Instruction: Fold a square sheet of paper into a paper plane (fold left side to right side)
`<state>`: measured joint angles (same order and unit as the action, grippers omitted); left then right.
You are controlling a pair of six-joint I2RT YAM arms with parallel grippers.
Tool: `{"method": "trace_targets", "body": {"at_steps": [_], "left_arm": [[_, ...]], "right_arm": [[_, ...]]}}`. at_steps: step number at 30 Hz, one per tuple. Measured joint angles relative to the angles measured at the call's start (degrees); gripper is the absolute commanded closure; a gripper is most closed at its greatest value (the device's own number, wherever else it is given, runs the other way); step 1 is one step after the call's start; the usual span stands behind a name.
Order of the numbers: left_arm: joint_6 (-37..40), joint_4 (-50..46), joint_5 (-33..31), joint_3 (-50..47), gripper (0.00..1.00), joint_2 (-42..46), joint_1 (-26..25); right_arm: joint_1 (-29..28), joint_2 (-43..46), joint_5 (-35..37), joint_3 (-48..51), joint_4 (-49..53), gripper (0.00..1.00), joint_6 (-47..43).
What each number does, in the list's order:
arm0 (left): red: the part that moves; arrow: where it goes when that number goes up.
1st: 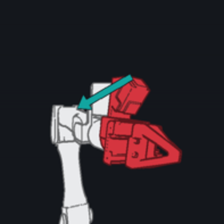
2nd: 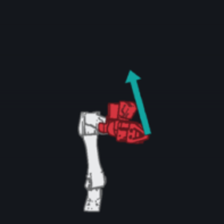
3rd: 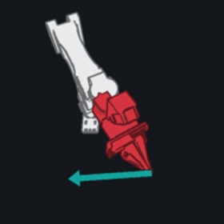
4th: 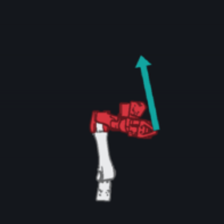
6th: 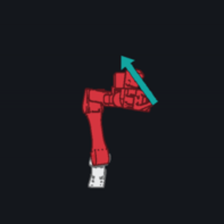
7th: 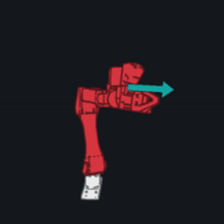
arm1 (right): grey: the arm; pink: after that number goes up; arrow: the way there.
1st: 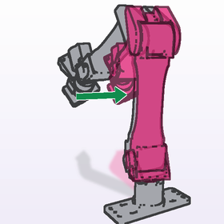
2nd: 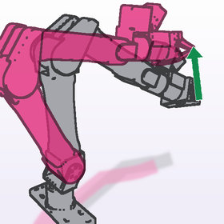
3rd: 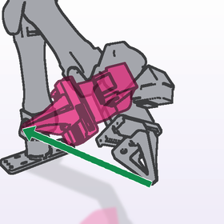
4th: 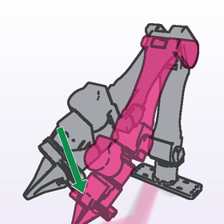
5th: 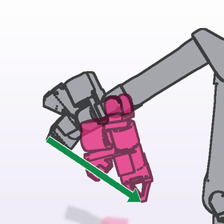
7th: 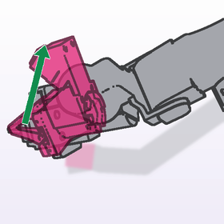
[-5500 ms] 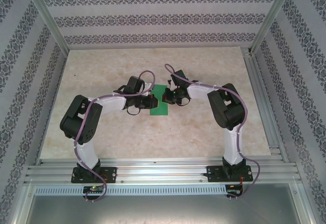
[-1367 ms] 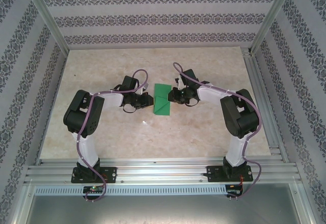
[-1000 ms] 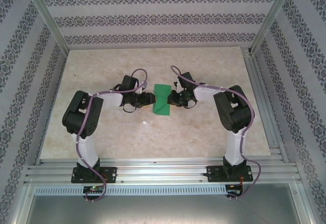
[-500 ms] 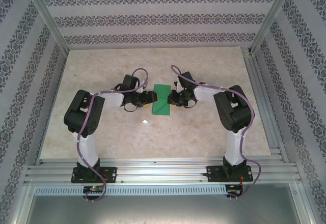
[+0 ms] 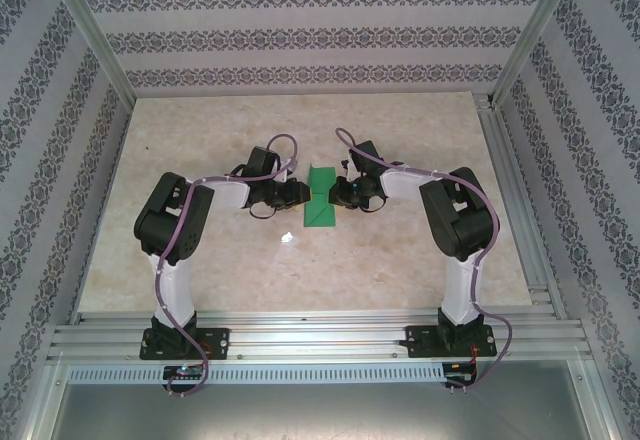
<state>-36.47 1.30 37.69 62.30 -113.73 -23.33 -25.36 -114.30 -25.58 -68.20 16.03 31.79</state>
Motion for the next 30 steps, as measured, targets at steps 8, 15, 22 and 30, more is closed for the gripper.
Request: {"method": "trace_targets", "body": {"at_steps": [8,15,22,30], "left_arm": [[0.48,-0.26,-0.15,0.0,0.89,0.15,-0.04],[3.1,-5.05,-2.38,0.0,0.89,4.09,-0.07],[3.89,-6.97,-3.52,-0.66,0.89,11.41,-0.07],[3.87,-7.06,-3.52,-1.86,0.89,13.62,-0.07]], "right_arm": [[0.7,0.74,0.24,0.0,0.98,0.8,-0.44],[3.82,8.31,1.11,1.31,2.82,0.65,-2.23],[6.58,14.88,-2.56,8.24,-3.41,0.53,-1.55],[6.62,14.36,-11.54,13.86,-18.27,0.47,6.99]]}}
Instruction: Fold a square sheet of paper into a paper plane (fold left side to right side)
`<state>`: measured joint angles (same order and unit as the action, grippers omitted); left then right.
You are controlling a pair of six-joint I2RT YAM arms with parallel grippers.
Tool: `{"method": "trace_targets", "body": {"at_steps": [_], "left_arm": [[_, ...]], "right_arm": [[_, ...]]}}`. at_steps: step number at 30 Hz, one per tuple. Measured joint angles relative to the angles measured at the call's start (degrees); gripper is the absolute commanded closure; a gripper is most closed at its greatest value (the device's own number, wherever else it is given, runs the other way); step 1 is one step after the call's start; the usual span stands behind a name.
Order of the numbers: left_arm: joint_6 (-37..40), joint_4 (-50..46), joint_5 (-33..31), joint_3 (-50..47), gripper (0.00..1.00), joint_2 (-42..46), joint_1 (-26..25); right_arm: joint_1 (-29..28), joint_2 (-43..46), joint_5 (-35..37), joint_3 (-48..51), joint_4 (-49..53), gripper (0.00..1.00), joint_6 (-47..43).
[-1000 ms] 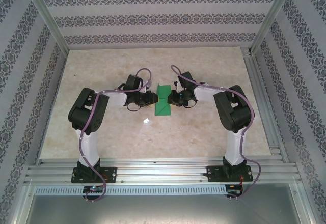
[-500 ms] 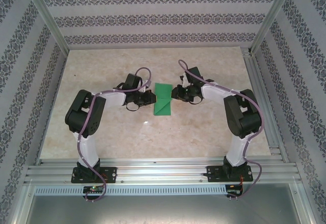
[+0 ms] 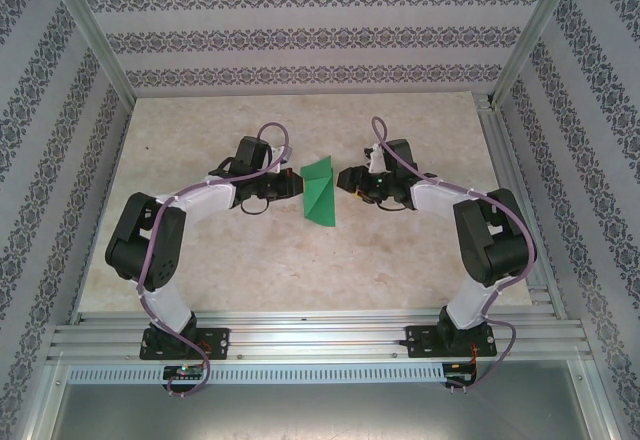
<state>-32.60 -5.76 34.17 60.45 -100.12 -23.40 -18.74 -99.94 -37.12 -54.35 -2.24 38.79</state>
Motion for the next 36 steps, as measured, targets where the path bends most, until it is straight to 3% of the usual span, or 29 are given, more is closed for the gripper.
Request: {"method": "trace_targets", "body": {"at_steps": [9,26,31,33,36], "left_arm": [[0.0,-0.11,-0.02,-0.57,0.89,0.0,0.0],[0.68,-2.1,-2.43,0.39,0.84,-5.22,0.0],[0.96,-2.75,-3.45,1.01,0.77,-5.88,0.0],[1.33,-2.84,-3.93,1.09,0.67,-5.84,0.0],[2.4,-3.5,-5.44,0.98,0.55,-4.76,0.0]], "right_arm": [[-1.44,-8.17,-2.89,-1.9,-10.47,0.47,8.68],[-3.32,-13.4,-4.59,-5.25,-15.37,0.76,14.01],[-3.39,-13.44,-4.48,-5.55,-14.47,0.93,13.55],[-3.39,-13.44,-4.2,-5.6,-14.03,0.99,13.38],[-3.41,-13.18,-3.37,-5.6,-12.5,1.0,12.92]]}}
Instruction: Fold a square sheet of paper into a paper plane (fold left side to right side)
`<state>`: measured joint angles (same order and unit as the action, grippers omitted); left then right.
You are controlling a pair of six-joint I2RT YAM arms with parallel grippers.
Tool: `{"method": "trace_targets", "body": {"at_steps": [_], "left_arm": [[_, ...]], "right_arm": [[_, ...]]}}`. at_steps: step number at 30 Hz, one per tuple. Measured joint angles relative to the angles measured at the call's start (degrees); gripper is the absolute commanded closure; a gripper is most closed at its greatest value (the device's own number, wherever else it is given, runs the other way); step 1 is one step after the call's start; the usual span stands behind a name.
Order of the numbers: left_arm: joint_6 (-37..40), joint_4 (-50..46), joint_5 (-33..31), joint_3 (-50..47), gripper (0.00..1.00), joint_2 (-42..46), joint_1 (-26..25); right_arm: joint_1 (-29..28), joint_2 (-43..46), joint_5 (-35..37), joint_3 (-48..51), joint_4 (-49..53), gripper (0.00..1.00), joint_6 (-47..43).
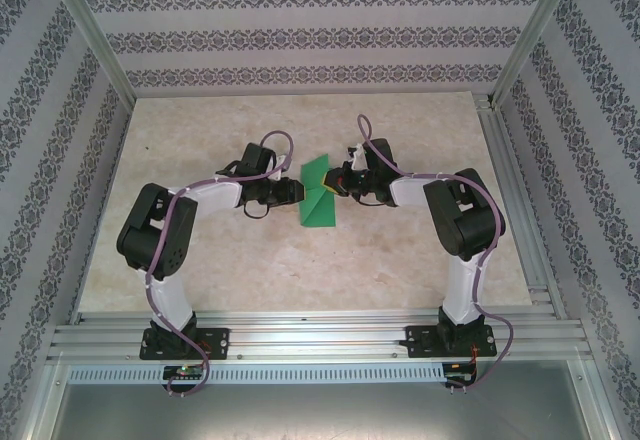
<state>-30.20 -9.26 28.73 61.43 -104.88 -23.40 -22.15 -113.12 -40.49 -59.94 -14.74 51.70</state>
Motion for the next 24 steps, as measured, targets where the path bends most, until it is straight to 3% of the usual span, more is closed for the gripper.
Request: {"method": "trace_targets", "body": {"at_steps": [6,13,17,24], "left_arm": [[3.82,-1.36,-5.73,-4.11,0.41,13.07,-1.29],[10.27,-2.6,-18.51,-5.27,0.35,26.73,-14.36],[12.96,-4.39,-26.4,-4.94,0.32,26.38,-20.2],[16.72,-10.73,-40.24,1.77,0.27,18.4,-25.83]], "right_arm": [[-0.17,5.9,3.28,0.0,6.32,1.0,-0.35],[-1.73,16.52,9.51,-0.48,13.05,1.0,-0.15],[-2.62,19.28,11.91,-1.27,15.67,1.0,-0.13],[-3.69,22.45,14.53,-1.31,19.19,1.0,0.02]]}}
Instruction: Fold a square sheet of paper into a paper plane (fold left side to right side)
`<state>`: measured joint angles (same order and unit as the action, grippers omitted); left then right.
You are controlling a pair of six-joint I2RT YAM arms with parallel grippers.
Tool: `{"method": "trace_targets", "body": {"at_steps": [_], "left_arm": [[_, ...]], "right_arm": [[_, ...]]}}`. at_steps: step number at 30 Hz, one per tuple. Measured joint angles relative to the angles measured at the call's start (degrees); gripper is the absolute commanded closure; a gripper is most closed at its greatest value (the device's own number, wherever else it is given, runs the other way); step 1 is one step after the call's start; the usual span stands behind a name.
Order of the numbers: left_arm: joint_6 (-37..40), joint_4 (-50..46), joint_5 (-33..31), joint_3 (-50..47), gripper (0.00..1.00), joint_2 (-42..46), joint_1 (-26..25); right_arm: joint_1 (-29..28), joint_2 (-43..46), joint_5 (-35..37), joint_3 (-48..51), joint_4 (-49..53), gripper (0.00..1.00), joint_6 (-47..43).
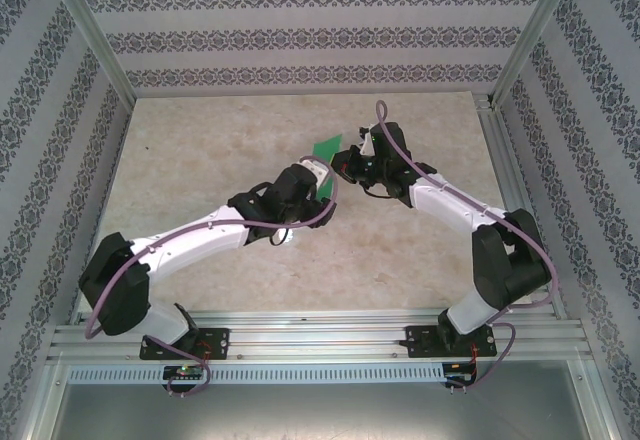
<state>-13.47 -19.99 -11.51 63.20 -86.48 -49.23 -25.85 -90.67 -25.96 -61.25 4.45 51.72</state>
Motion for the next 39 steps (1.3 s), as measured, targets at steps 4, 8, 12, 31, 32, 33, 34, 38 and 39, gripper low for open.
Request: {"method": "trace_targets", "body": {"at_steps": [4,8,12,31,32,33,34,38,39], "left_arm": [[1.38,-2.27,-6.84,3.21,0.29,-3.48,-1.57],[2.03,-3.89,-13.31,5.44,0.38,-5.16,-2.99],[2.64,-3.91,-17.0,6.51,0.52,-6.25,-4.07],[4.98,5.18,-13.27,-6.56,0.33,-1.18,-4.55],[5.53,6.29,-12.94,-8.04,0.31,-0.46,-4.55],[5.97,7.15,-12.76,-9.01,0.3,0.04,-4.55],[6.47,8.15,-12.7,-9.79,0.3,0.48,-4.55],[8.15,11.63,-12.57,-10.23,0.29,0.63,-4.55],[8.35,12.28,-12.57,-10.21,0.29,0.61,-4.55]], "right_arm": [[-0.7,1.7,1.03,0.0,1.51,1.0,0.76],[-0.7,2.08,2.21,0.0,2.73,1.0,1.29],[-0.81,2.16,2.73,0.0,3.74,1.0,1.38],[1.33,3.89,2.49,-0.17,4.26,1.0,4.83],[1.64,4.22,2.45,-0.37,4.59,1.0,4.81],[1.68,4.44,2.38,-0.63,4.96,1.0,4.81],[1.92,4.63,2.34,-0.87,5.16,1.0,4.81],[1.95,5.09,2.32,-1.11,5.84,1.0,4.79],[1.95,5.09,2.32,-1.11,5.99,1.0,4.79]]}}
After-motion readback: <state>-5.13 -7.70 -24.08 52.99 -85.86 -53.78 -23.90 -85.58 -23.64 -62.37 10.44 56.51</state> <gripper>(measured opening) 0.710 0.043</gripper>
